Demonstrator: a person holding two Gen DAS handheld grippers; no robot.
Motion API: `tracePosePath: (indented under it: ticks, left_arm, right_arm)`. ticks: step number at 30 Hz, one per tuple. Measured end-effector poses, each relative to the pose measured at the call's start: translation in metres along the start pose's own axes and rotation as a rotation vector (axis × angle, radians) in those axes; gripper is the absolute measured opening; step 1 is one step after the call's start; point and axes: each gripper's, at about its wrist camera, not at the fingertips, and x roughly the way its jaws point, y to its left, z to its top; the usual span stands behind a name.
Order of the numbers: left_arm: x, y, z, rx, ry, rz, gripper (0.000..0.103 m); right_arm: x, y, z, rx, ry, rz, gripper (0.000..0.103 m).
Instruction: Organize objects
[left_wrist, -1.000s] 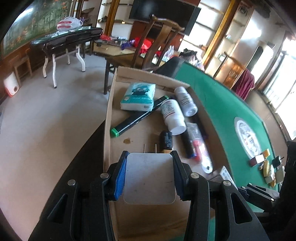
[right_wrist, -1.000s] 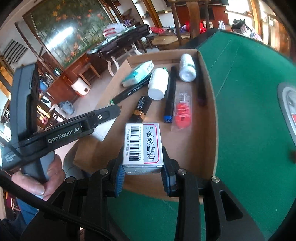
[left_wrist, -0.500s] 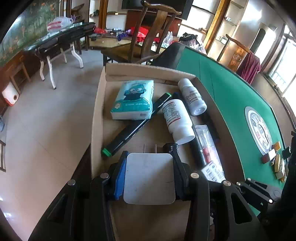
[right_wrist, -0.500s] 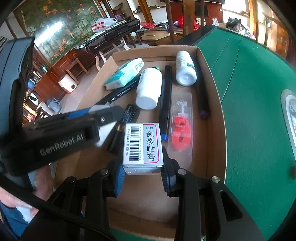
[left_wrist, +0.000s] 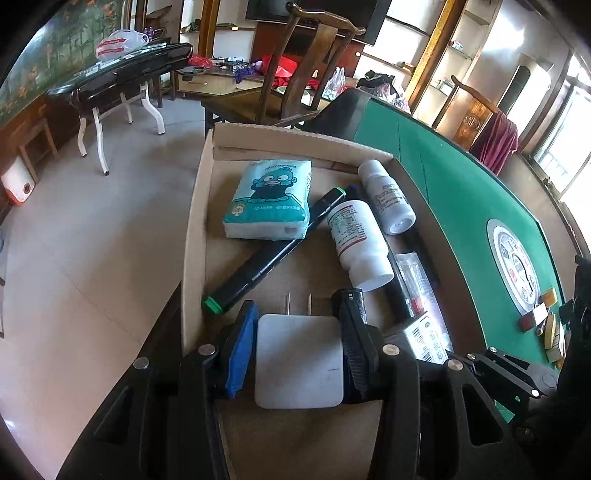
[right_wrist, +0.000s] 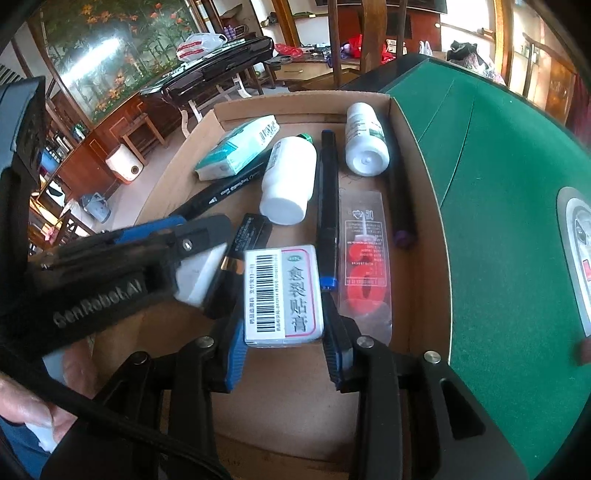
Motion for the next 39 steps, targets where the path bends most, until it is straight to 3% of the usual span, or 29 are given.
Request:
tracePosePath:
  ticks: [3,12,23,29,33,37,39]
  left_arm:
    - [-0.006,0.002,0.0,-0.007,-0.017,0.001,0.04]
    - [-0.027,-0.01,-0.007,0.013,-0.05,-0.017,0.04]
    - [-0.035,-0.071,-0.016,0.12,-0.063,-0.024,0.04]
    - [-0.033,-0.12,-0.027,0.223,-0.05,-0.028,0.04]
    - [-0.029,-0.166,-0.038,0.317,-0.038,-0.049,0.04]
    - [-0.019,-0.23,-0.048,0.452,-0.012,-0.086,0.04]
    - [-0.01,-0.268,-0.054,0.538,0.003,-0.105,0.04]
  right_arm:
    - [-0.004,0.001,-0.002,-0.013,-0.007,0.001,0.046]
    - [-0.034,0.0,-0.016,-0.003,-0.072,0.085,0.047]
    - [-0.076,-0.049,-0.046,0.093,-0.139,0.168,0.047]
    - [-0.106,-0.099,-0.067,0.168,-0.203,0.189,0.047]
    - [-0.139,-0.155,-0.082,0.256,-0.271,0.164,0.047]
    - [-0.183,-0.215,-0.103,0.366,-0.385,0.065,0.048]
    - [-0.208,-0.244,-0.119,0.42,-0.457,0.005,0.055]
